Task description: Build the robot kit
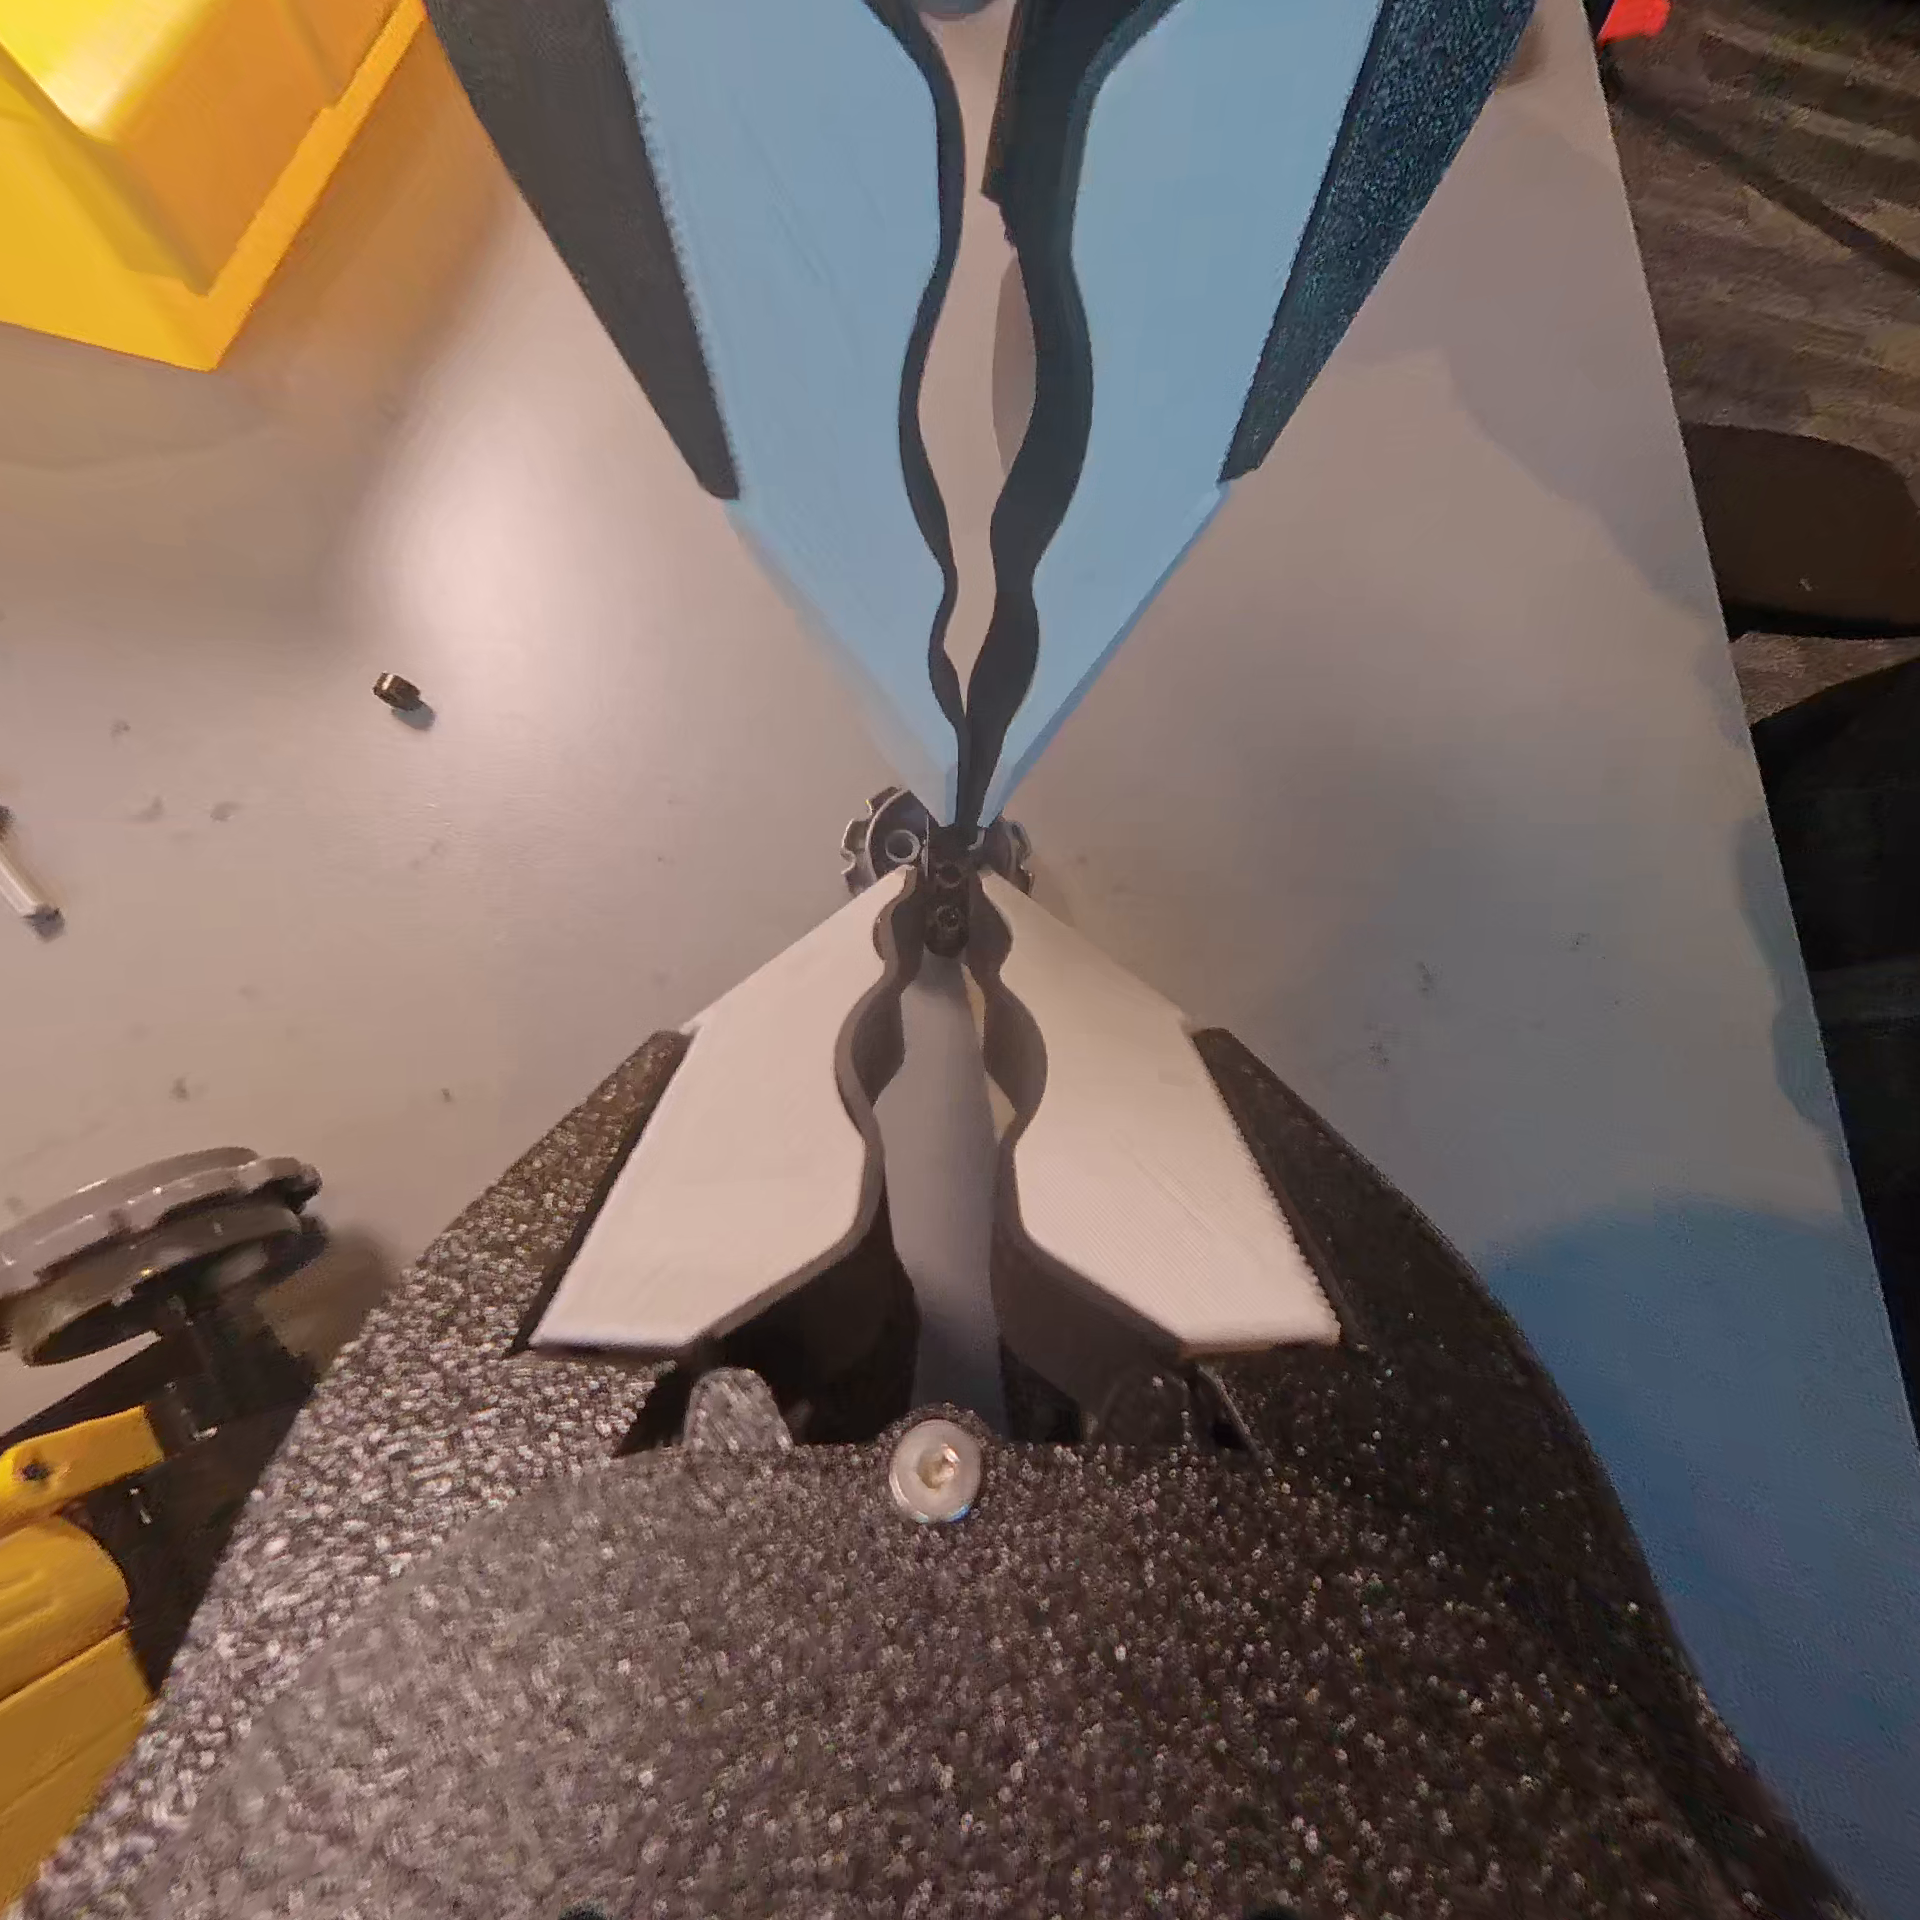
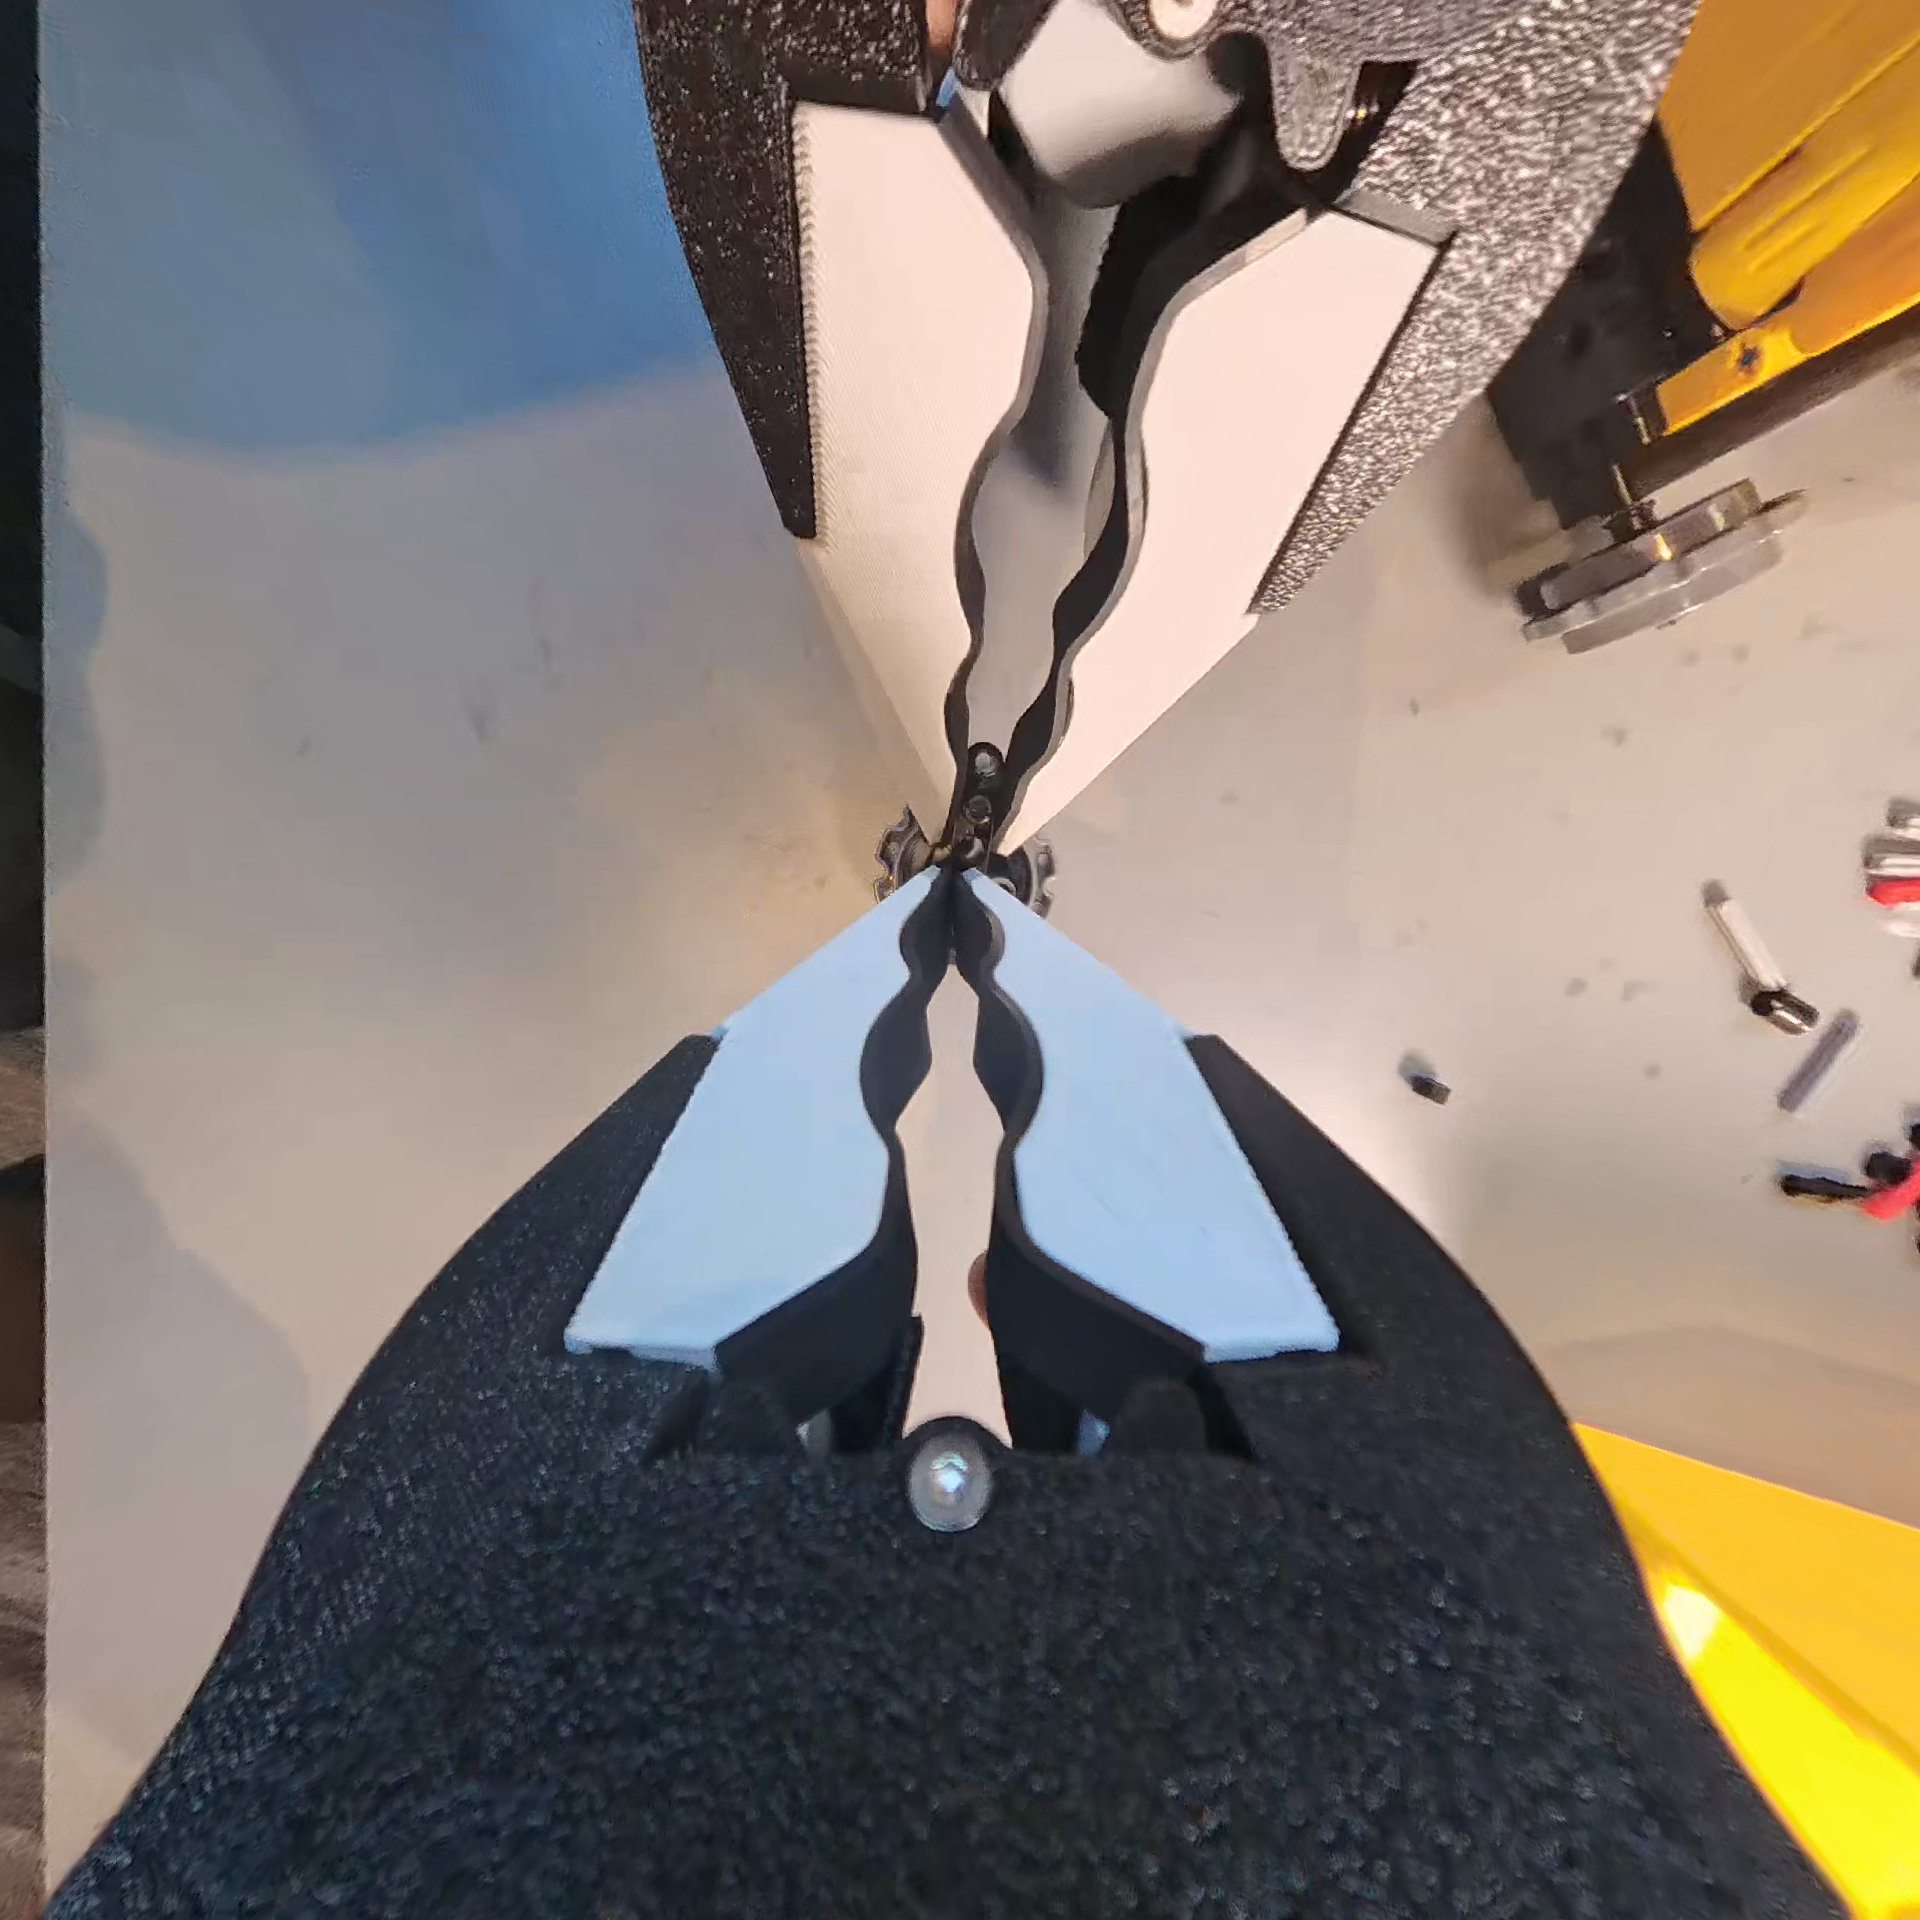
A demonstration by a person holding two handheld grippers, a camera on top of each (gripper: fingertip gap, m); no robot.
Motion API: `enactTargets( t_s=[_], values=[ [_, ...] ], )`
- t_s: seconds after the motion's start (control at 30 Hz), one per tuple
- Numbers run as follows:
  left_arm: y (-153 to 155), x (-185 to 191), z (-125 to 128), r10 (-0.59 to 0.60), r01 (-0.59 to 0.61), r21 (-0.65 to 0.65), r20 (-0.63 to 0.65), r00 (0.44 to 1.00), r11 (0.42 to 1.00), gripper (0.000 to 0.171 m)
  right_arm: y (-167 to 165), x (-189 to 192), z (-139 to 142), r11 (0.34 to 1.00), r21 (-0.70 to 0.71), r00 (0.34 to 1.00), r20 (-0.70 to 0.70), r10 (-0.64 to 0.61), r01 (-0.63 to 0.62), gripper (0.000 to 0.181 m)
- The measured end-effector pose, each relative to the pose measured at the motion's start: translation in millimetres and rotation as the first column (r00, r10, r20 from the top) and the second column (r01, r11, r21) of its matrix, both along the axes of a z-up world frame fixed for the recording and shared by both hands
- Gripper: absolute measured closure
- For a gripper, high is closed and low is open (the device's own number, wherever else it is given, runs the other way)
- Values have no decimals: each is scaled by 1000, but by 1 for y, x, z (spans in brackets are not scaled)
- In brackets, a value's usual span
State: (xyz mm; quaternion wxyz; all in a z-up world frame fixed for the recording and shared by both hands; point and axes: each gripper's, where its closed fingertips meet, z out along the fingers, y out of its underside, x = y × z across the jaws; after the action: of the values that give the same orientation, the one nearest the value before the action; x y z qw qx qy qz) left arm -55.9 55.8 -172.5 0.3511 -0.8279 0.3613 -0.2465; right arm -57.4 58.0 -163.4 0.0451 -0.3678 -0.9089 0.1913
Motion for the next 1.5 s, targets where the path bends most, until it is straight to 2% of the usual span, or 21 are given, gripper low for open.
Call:
enactTargets(
  t_s=[0.07, 0.17, 0.23, 0.33, 0.4, 0.5, 0.63, 0.73, 0.8, 0.97, 1.1, 1.27, 1.37, 1.5],
  values=[
    [0, 0, 0, -4, 5, -22, 30, 1000, 1000, 166, 0, 0, 0, 1000, -19, 1000, 8, -24, 25, 181],
    [0, 2, 0, -6, 8, -38, 56, 998, 999, 166, 1, 0, 3, 1000, -3, 999, -33, 6, -6, 180],
    [-1, 2, 1, -4, 7, -39, 67, 998, 999, 166, -1, -2, 14, 997, -76, 997, -74, -22, 16, 165],
    [-1, 1, 1, -2, 5, -37, 72, 997, 999, 166, 1, 0, 28, 981, -181, 985, -143, -93, 66, 152],
    [-2, 1, 1, -4, 6, -35, 76, 997, 999, 166, 4, 9, 19, 979, -186, 983, -145, -113, 85, 137],
    [-3, 2, 7, 0, 5, -40, 126, 992, 999, 166, 2, 17, 1, 970, -208, 971, -175, -164, 126, 123],
    [-3, 0, 34, 31, -11, -63, 333, 942, 998, 166, -8, 9, 10, 936, -323, 904, -346, -251, 136, 124],
    [-6, -1, 54, 34, 3, -75, 486, 873, 997, 166, -10, -1, 34, 901, -416, 806, -488, -335, 122, 130],
    [-7, -1, 63, 33, 8, -73, 544, 839, 997, 166, -11, -5, 48, 882, -459, 750, -545, -376, 108, 135],
    [-11, -2, 88, 4, 14, -22, 654, 756, 1000, 166, -15, -10, 66, 846, -528, 678, -597, -429, 69, 139],
    [-13, -6, 106, 4, 6, -10, 756, 655, 1000, 166, -15, -12, 89, 784, -621, 599, -620, -507, 20, 143],
    [-18, -6, 122, -6, 43, -20, 845, 535, 999, 166, -19, -10, 110, 737, -675, 560, -626, -543, -40, 144],
    [-20, -4, 125, -22, 46, -3, 845, 535, 999, 166, -21, -8, 116, 713, -697, 556, -621, -553, -70, 144],
    [-23, -4, 126, -57, 13, 62, 794, 606, 998, 164, -20, -5, 119, 696, -711, 548, -624, -557, -101, 145]
  ],
)
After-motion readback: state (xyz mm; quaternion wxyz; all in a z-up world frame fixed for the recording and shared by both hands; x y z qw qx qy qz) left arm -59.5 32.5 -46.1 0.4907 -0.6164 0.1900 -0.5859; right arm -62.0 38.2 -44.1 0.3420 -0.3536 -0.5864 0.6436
